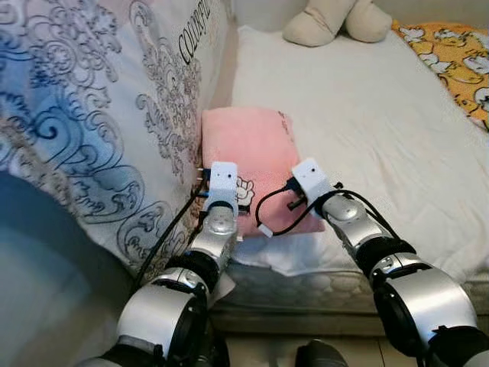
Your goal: Clean up the room
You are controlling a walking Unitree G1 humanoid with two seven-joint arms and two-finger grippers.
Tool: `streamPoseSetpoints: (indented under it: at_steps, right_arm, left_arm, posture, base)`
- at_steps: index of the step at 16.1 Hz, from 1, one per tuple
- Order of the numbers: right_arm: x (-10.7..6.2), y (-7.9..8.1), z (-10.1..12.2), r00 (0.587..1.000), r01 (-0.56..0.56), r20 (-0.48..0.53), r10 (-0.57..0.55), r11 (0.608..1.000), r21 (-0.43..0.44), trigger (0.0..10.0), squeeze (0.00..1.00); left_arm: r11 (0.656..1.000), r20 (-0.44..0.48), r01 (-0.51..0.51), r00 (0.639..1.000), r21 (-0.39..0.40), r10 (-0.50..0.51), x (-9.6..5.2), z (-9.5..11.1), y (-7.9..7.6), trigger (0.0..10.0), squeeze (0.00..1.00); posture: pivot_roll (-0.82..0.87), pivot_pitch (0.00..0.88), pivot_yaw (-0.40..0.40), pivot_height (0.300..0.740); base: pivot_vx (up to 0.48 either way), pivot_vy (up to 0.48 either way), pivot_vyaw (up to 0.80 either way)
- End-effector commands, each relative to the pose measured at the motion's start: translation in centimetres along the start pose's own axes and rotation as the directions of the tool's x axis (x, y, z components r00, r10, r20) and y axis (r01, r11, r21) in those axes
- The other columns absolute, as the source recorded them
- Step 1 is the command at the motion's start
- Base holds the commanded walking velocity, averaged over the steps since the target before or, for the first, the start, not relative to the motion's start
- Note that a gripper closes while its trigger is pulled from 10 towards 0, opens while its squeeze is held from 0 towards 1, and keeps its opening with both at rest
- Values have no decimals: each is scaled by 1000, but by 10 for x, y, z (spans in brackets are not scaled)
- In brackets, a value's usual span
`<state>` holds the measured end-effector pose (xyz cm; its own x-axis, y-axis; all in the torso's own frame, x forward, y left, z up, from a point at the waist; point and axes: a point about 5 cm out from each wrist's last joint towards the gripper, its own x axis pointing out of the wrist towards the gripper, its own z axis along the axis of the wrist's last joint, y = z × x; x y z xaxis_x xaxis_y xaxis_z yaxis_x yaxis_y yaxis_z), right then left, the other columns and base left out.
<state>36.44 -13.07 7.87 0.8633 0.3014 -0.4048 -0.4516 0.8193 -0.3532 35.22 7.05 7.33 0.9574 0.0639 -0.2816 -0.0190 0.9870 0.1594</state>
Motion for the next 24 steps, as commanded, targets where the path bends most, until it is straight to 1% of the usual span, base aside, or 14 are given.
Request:
streamPoseSetpoints:
  at_steps: [1,2,3,5,8,10,12,15,17,19,20,21,23,24]
  right_arm:
    - [-1,-3,-5,999,25,-27,-24,1000,18,10000,0]
    - [-1,0,-8,999,37,-35,-35,996,77,10000,647]
    - [-1,1,-9,998,53,-39,-48,987,153,10000,1000]
    - [1,8,-9,998,54,-39,-46,973,223,10000,1000]
    - [-1,5,-15,995,98,-54,-90,977,190,10000,1000]
    - [-2,-1,-11,992,123,-36,-118,976,179,10000,1000]
    - [0,-5,2,988,143,34,-148,984,108,10000,1000]
    - [-3,-25,27,954,251,168,-249,968,10,10000,1000]
    - [-10,-43,45,891,338,297,-344,938,72,10000,1000]
    - [-16,-41,44,858,345,364,-361,932,110,10000,1000]
    - [-23,-38,37,819,366,409,-403,915,169,10000,1000]
    - [-35,-37,23,772,402,413,-483,875,270,10000,1000]
    - [-52,-33,2,726,445,390,-567,819,362,10000,1000]
    - [-61,-29,-8,722,455,367,-587,802,387,10000,1000]
  left_arm:
    - [999,4,16,1000,40,-16,1,1,2,10000,0]
    - [995,59,22,998,94,-28,6,13,9,10000,1000]
    - [990,100,13,995,140,-27,9,22,15,10000,1000]
    - [977,210,-44,978,209,0,16,49,30,10000,1000]
    - [968,328,-53,944,246,-32,16,79,26,10000,1000]
    - [974,342,-51,939,222,-29,15,83,26,10000,1000]
    - [982,368,-47,929,183,-24,15,88,29,10000,1000]
    - [994,393,32,917,103,-70,7,87,17,10000,1000]
    - [993,400,114,910,20,-112,-3,80,6,10000,1000]
    - [991,414,133,901,12,-126,-11,73,8,10000,1000]
    - [990,430,137,893,19,-132,-18,67,13,10000,1000]
    - [989,460,148,877,13,-138,-27,65,19,10000,1000]
    - [987,484,161,864,2,-142,-37,64,28,10000,1000]
    - [991,490,137,863,4,-122,-38,61,36,10000,1000]
  posture:
    - [-154,57,49,714]
    - [-151,55,48,714]
    - [-152,53,48,714]
    - [-150,47,50,714]
    - [-141,33,52,714]
    - [-143,25,52,714]
    - [-144,13,54,714]
    - [-135,0,52,714]
    - [-124,0,35,714]
    - [-122,0,29,714]
    - [-118,0,26,714]
    - [-119,0,26,714]
    - [-122,0,28,714]
    - [-129,0,34,714]
  base:
    - [0,0,0]
    - [0,0,0]
    - [0,0,0]
    - [0,0,0]
    - [0,0,0]
    - [0,0,0]
    - [0,0,0]
    - [0,0,0]
    - [0,0,0]
    - [0,0,0]
    - [0,0,0]
    - [0,0,0]
    - [0,0,0]
    - [0,0,0]
